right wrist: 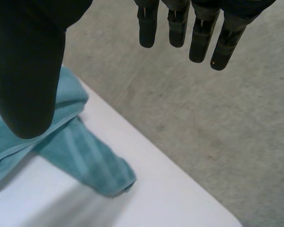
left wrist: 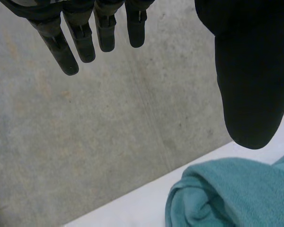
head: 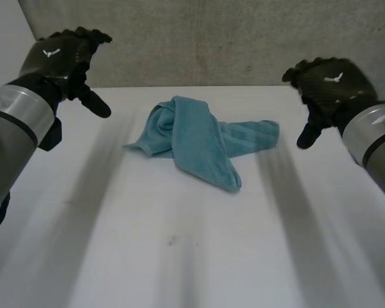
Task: Fold the laundry
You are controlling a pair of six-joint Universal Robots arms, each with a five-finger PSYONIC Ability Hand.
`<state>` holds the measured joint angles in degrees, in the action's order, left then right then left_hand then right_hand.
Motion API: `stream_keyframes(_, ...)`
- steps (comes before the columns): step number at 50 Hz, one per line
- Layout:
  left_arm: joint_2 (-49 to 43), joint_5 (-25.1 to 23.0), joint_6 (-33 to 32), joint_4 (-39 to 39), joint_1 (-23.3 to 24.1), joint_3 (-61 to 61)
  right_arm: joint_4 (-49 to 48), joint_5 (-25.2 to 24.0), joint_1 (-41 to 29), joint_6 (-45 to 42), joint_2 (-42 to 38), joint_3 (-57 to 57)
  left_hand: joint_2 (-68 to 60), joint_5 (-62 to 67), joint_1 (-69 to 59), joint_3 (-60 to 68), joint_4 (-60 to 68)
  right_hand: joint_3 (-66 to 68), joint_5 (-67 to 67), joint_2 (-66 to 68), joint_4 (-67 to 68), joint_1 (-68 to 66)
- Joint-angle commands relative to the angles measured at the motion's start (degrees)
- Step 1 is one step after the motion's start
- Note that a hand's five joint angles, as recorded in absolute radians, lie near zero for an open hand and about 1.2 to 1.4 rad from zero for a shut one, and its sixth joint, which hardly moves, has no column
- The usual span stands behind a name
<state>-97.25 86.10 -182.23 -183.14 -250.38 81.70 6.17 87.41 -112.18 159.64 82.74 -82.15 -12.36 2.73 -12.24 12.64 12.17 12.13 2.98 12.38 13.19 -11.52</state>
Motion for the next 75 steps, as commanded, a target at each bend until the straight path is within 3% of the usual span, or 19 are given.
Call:
stream_keyframes(1, -5.9, 0.0, -3.3, -0.3, -0.3, -1.5, -0.4, 0.3, -5.1, 7.4, -5.7, 0.8, -3.2, 2.9, -3.4, 3.0, 3.4, -2.1, -3.0, -2.4, -3.2, 1.5)
stream_keyframes(7, -9.8, -0.1, -11.3, -0.4, -0.3, -1.9, -3.3, -0.2, -6.1, 23.8, -15.3, 4.4, -3.1, 2.7, -3.2, 2.8, 3.3, -2.1, -3.0, -2.4, -3.2, 1.5)
stream_keyframes(10, -11.0, -0.1, -14.2, -0.7, -0.4, -1.9, -6.4, -0.4, -6.4, 32.0, -24.6, 9.6, -2.2, 1.9, -2.4, 1.9, 2.4, -2.1, -3.0, -2.4, -3.2, 1.5)
stream_keyframes(21, -11.5, -0.1, -14.4, -3.5, -0.6, -1.7, -7.1, 0.0, -7.8, 37.1, -47.6, 31.2, -1.9, 1.5, -2.0, 1.6, 2.1, -2.1, -3.0, -2.4, -3.2, 1.5)
stream_keyframes(25, -11.7, -0.1, -14.4, -4.2, -0.6, -1.6, -7.1, 0.4, -9.0, 37.7, -52.6, 37.0, -1.9, 1.5, -2.0, 1.6, 2.1, -1.8, -2.6, -2.0, -2.8, 1.1)
stream_keyframes(28, -12.2, -0.1, -14.4, -4.7, -0.6, -1.6, -7.2, 0.7, -9.6, 37.4, -54.8, 39.9, -1.7, 1.4, -1.8, 1.4, 1.9, 12.5, 11.7, 12.3, 11.5, -13.1)
stream_keyframes(31, -12.4, -0.1, -14.4, -4.9, -0.6, -1.5, -7.1, 0.7, -10.2, 36.9, -56.0, 42.9, -1.7, 1.4, -1.8, 1.4, 1.9, 56.0, 55.2, 55.8, 55.0, -56.6)
stream_keyframes(32, -12.5, -0.1, -14.4, -4.9, -0.6, -1.5, -6.7, 0.6, -10.3, 36.8, -55.8, 43.3, -1.7, 1.4, -1.8, 1.4, 1.9, 67.8, 66.9, 67.5, 66.7, -68.4)
stream_keyframes(34, -12.5, -0.1, -14.4, -5.0, -0.6, -1.3, -6.3, 0.6, -10.4, 36.6, -54.9, 43.4, -1.7, 1.4, -1.8, 1.4, 1.9, 67.9, 67.0, 67.6, 66.8, -68.5)
stream_keyframes(40, -12.3, -0.1, -14.2, -5.0, -0.8, -1.4, -2.3, -1.0, -9.6, 31.8, -35.0, 35.5, -1.4, 1.0, -1.5, 1.1, 1.6, 67.9, 67.0, 67.6, 66.8, -68.5)
stream_keyframes(43, -12.1, 0.0, -14.0, -5.1, -1.3, -1.5, -1.7, -3.3, -9.5, 28.2, -29.3, 32.0, -0.7, 0.3, -0.8, 0.4, 0.9, 67.9, 67.0, 67.6, 66.8, -68.5)
stream_keyframes(49, -12.3, -0.1, -13.9, -5.5, -1.5, -1.9, 2.0, -10.2, -9.9, 15.5, -20.3, 24.9, 1.6, -2.0, 1.5, -1.9, -1.5, 67.9, 67.0, 67.6, 66.8, -68.5)
stream_keyframes(51, -12.5, -0.1, -13.3, -6.4, -1.5, -1.8, 6.9, -12.7, -9.6, 6.5, -14.6, 20.0, 1.8, -2.2, 1.7, -2.1, -1.6, 67.9, 67.0, 67.6, 66.8, -68.5)
stream_keyframes(55, -14.4, -0.8, -11.5, -7.8, -1.2, -1.1, 12.0, -13.1, -9.7, -2.7, -10.8, 15.4, 1.8, -2.2, 1.7, -2.1, -1.6, 67.9, 67.0, 67.6, 66.8, -68.5)
stream_keyframes(64, -23.0, -13.8, -9.7, -8.5, 3.9, -1.9, 14.6, -14.2, -10.2, -7.2, -3.3, 5.8, 1.5, -1.8, 1.4, -1.8, -1.3, 67.9, 67.0, 67.6, 66.8, -68.5)
stream_keyframes(75, -32.7, -15.8, -10.3, -15.5, 7.4, -6.5, 14.5, -18.0, -9.6, -13.0, 3.7, -3.2, -2.6, 2.2, -2.7, 2.3, 2.7, 67.9, 67.0, 67.6, 66.8, -68.5)
